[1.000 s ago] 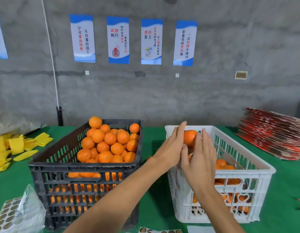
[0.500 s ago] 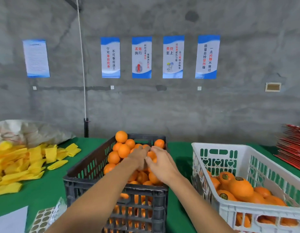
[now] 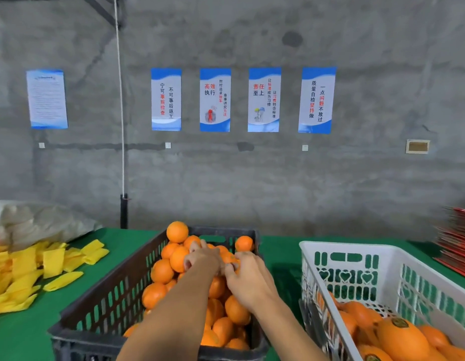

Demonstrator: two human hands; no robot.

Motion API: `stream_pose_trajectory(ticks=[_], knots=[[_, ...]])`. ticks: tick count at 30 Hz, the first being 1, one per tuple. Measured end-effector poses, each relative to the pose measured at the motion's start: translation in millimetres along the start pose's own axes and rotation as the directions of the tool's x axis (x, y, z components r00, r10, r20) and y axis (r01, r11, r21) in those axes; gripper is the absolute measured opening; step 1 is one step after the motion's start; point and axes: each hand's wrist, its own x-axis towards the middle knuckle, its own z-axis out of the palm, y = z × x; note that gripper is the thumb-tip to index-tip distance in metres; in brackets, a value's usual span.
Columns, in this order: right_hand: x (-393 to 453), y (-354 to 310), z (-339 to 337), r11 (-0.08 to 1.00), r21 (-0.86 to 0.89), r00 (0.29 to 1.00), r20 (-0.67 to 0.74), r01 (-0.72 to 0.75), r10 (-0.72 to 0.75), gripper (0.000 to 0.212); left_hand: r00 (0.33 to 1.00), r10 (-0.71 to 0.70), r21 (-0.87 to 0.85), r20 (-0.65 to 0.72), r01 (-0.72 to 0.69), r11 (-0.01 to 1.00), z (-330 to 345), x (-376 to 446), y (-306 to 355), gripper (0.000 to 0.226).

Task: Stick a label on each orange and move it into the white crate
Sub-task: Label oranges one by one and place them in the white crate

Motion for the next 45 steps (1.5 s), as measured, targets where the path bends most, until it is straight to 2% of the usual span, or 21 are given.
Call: stream_pose_trajectory(ticks=[2,5,10,14,16,19,21,23,25,28,32,35,38,40,43,45], knots=[[-0.4,-1.1,-1.3,1.0,0.008,1.0,-0.008,-0.009,0.01,0.038,1.0,0.0,0.005,0.018,0.0,1.0,5.0,11.4,0.5,0.073],[-2.6,-2.9,-2.2,1.0,-0.007,1.0,-0.017,-0.011,0.011,0.04,0.993,0.107,0.043,0.056,-0.109,0.993,5.4,13.7,-7.2,0.078],[-6.8,-6.1,-8.4,0.999,0.025,0.998,-0.05,-0.042,0.044,0.031,0.972,0.23,-0.036,0.055,-0.228,0.973,-5.0,-7.9,-18.4,0.061],[-13.4,-8.1,-14.5,0.995,0.052,0.991,-0.107,-0.079,0.084,0.039,0.931,0.335,-0.073,0.141,-0.328,0.942,-0.2,-50.7,-19.3,0.073],[-19.9,-8.1,-17.2,0.997,0.043,0.988,-0.136,-0.071,0.076,0.039,0.922,0.364,-0.112,0.136,-0.35,0.93,-2.5,-75.4,-20.4,0.057],[-39.5,-5.3,-22.6,0.989,0.142,0.987,-0.149,-0.046,0.068,0.041,0.936,0.351,-0.329,-0.029,-0.341,0.881,-12.4,-109.7,-25.0,0.027],[-57.7,-5.2,-28.7,0.963,0.266,0.984,-0.154,-0.042,0.086,0.044,0.934,0.311,-0.507,-0.174,-0.356,0.785,-12.1,-130.2,-28.0,0.021],[-76.3,-4.1,-34.4,0.93,0.368,0.976,-0.198,-0.016,0.095,0.045,0.898,0.305,-0.567,-0.317,-0.437,0.698,-6.4,-153.1,-24.5,0.023],[-95.3,-3.3,-41.3,0.878,0.475,0.956,-0.28,0.055,0.091,0.043,0.833,0.275,-0.544,-0.479,-0.528,0.652,5.4,-179.6,-17.5,0.034],[-129.8,2.8,-53.5,0.804,0.563,0.899,-0.43,0.191,0.087,0.044,0.698,0.22,-0.498,-0.682,-0.663,0.559,28.7,-217.6,-0.3,0.049],[-174.4,24.0,-67.9,0.794,0.53,0.836,-0.547,0.297,0.052,0.049,0.556,0.206,-0.456,-0.805,-0.803,0.384,64.6,-257.6,29.4,0.058],[-201.4,46.8,-71.2,0.805,0.513,0.847,-0.531,0.298,0.025,0.048,0.492,0.165,-0.44,-0.855,-0.855,0.274,97.8,-277.4,42.1,0.063],[-221.7,76.4,-60.0,0.851,0.453,0.884,-0.466,0.267,-0.03,0.055,0.519,0.161,-0.481,-0.84,-0.848,0.223,138.8,-287.0,45.7,0.072],[-233.9,96.5,-45.2,0.873,0.444,0.93,-0.367,0.204,-0.031,0.056,0.611,0.204,-0.57,-0.765,-0.789,0.23,167.0,-288.3,44.4,0.074],[-250.0,129.8,-13.8,0.918,0.393,0.988,-0.152,0.05,0.011,0.057,0.775,0.315,-0.74,-0.548,-0.625,0.251,217.1,-280.9,38.2,0.068],[-261.0,150.2,8.0,0.927,0.374,0.999,-0.022,-0.031,0.043,0.054,0.833,0.374,-0.818,-0.407,-0.514,0.256,247.5,-274.8,33.9,0.066]])
